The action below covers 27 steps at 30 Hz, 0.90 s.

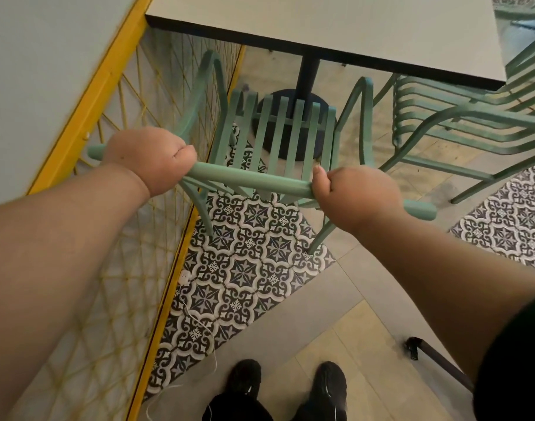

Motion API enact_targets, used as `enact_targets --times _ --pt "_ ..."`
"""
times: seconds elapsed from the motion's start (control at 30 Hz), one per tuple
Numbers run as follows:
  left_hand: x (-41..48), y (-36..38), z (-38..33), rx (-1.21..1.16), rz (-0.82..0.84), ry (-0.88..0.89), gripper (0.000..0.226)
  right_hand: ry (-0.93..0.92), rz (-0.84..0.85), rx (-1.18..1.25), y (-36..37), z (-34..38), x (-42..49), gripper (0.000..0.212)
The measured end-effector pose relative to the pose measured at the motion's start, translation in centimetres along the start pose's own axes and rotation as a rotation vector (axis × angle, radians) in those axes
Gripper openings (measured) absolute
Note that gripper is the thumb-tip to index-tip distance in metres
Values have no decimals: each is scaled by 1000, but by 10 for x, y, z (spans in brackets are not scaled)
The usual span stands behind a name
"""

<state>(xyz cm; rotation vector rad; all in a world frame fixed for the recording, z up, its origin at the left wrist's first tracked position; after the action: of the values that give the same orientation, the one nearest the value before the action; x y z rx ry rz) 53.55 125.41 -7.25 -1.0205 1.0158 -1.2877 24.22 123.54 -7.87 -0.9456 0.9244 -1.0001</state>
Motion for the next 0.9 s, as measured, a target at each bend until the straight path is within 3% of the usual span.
enact_targets --times 0.3,0.43,0.57,0.7,0.77,0.9 --pt "-1 0 -1 13 44 -13 47 -10 9 -3 2 -2 2 67" --pt "-6 1 -4 56 166 -85 38 -18 9 -2 -4 1 -8 64" --pt "-32 -22 -30 -61 261 -78 41 -103 140 79 -4 9 -20 52" --pt "-79 -79 -52 -338 160 -74 45 -63 42 256 -42 -4 -56 45" --pt "-94 -113 -62 -327 82 -38 44 -81 -30 300 -71 -4 -90 47" --pt "-106 -154 -95 -272 84 55 44 -37 -67 291 -107 -17 -146 47"
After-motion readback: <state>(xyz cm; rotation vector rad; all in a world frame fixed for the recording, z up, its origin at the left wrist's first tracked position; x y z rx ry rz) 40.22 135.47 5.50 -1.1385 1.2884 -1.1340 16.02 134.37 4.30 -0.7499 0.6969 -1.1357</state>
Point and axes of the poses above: each hand's wrist, its own x-axis towards the middle knuckle, its own y-axis out of the palm, z = x × y, the point moved 9 cm from there along x, towards the middle knuckle, and after that the axes turned 14 degrees about x, right-handed, at the moved point
